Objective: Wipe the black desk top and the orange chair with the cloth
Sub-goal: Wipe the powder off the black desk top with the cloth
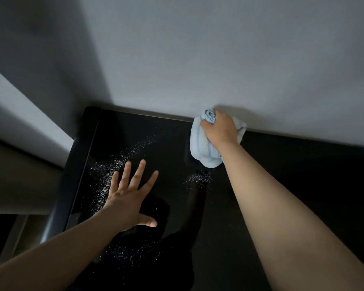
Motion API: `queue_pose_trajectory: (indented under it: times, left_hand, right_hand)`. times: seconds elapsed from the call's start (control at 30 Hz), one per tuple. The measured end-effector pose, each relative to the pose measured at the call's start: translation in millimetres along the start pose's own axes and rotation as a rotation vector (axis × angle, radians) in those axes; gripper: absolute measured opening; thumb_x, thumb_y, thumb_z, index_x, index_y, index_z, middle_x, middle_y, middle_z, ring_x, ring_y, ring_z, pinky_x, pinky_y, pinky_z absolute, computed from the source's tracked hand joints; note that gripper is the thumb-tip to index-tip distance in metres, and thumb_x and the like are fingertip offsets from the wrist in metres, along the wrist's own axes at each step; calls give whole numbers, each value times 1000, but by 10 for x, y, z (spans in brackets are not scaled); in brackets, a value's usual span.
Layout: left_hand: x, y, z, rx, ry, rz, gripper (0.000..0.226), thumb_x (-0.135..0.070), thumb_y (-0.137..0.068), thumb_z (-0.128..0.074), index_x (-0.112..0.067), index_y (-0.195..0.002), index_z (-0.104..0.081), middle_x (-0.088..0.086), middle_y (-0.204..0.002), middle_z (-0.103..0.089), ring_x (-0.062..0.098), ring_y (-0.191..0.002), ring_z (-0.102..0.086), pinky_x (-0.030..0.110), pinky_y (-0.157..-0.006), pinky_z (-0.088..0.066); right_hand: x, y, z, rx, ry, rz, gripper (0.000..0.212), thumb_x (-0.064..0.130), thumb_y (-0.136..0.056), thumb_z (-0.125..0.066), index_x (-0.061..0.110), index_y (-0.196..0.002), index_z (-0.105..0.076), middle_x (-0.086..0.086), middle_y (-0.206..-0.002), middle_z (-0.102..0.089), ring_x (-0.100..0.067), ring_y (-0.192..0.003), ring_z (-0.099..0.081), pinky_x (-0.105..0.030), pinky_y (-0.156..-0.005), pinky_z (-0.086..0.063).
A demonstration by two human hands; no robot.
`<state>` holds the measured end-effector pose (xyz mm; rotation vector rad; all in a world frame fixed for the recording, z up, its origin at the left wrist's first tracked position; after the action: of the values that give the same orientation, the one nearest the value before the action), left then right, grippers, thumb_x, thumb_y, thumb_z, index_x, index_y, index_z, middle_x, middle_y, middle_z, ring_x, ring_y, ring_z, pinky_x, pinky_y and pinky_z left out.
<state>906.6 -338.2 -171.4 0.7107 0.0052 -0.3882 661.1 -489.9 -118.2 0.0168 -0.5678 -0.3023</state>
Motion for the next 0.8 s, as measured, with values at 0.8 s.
queue_pose_trajectory:
  times: [0.8]
  left_hand:
    - [-24, 11, 29, 21, 13, -1, 128, -80, -65, -59, -38, -140, 36, 4, -140, 54, 37, -131, 43, 54, -109, 19]
  right_hand:
    - [-208, 532, -219, -52, 92, 143, 12, 19, -85, -63, 14, -94, -69, 0, -87, -69, -19, -88, -62, -41, -80, -53]
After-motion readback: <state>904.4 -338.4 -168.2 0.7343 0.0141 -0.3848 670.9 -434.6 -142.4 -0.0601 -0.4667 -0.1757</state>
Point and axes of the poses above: each hand's wrist, its own y-axis away from the middle knuckle, its own z-axis out of the back of the hand, x = y × z, the point moved 5 cm from there along -y, towards the middle knuckle
